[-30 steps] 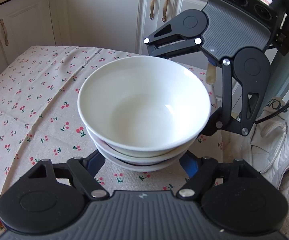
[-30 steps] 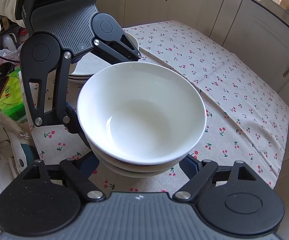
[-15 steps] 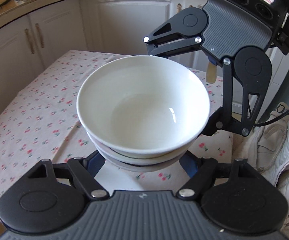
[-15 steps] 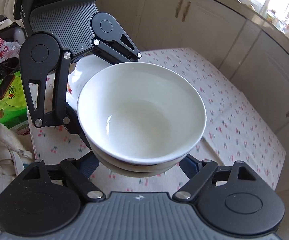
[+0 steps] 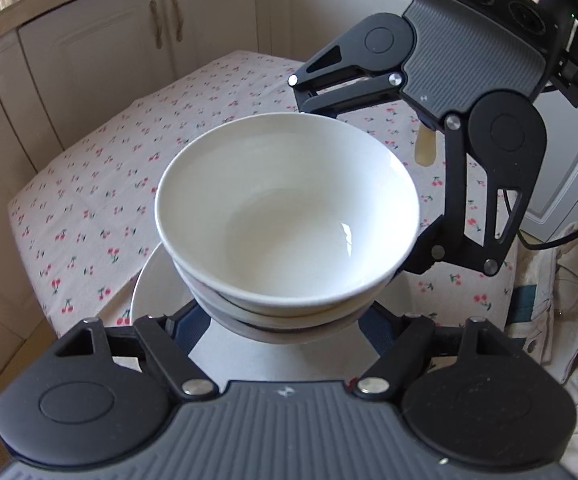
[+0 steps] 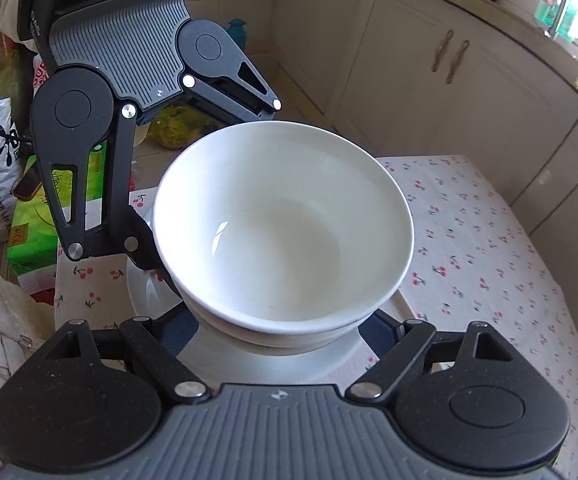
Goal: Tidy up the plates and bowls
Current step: 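Carry the nested bowls with both grippers over the plate stack and lower them, then open both grippers and pull them away from the bowls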
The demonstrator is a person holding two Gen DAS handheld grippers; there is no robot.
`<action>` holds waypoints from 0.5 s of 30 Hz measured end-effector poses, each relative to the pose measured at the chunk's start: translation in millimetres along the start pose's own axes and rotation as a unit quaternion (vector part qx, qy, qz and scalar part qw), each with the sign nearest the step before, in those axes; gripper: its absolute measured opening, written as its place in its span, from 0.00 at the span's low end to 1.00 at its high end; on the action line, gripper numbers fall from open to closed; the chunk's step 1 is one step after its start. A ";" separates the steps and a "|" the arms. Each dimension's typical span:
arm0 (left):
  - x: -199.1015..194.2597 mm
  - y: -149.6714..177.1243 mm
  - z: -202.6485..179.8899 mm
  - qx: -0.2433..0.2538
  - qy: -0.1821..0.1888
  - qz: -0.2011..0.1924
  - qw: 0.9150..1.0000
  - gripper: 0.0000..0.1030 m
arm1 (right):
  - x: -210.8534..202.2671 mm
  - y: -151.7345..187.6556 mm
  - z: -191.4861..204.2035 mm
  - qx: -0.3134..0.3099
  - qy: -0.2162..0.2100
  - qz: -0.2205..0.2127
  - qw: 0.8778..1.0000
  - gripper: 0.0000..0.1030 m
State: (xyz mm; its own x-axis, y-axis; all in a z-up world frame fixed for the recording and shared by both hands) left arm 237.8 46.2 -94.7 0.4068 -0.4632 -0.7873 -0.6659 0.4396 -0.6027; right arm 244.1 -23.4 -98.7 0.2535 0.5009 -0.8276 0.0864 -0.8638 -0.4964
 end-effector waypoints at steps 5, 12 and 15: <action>0.2 7.6 3.9 -0.012 0.006 0.003 1.000 0.77 | 11.8 -2.7 -0.7 -0.003 -0.011 0.008 1.000 0.87; -2.1 11.0 4.4 -0.016 0.011 -0.003 1.000 0.78 | 8.7 -1.8 4.4 0.005 -0.016 0.009 1.000 0.87; -2.2 11.3 4.4 -0.016 0.008 -0.008 1.000 0.78 | 9.2 -1.2 5.1 0.011 -0.012 0.009 1.000 0.87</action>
State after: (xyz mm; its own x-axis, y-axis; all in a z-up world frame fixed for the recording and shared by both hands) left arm 232.1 55.5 -100.4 0.4072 -0.4827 -0.7753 -0.6788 0.4080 -0.6105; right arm 241.4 -17.5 -107.1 0.2326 0.4862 -0.8423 0.0608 -0.8716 -0.4864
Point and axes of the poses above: each gripper's, at about its wrist camera, not at the fingertips, and x roughly the way its jaws point, z to its left, y to its underside, the point moved 10 cm from there along x, roughly the way its jaws point, and after that the axes turned 14 degrees about -x, right-handed, at the moved point
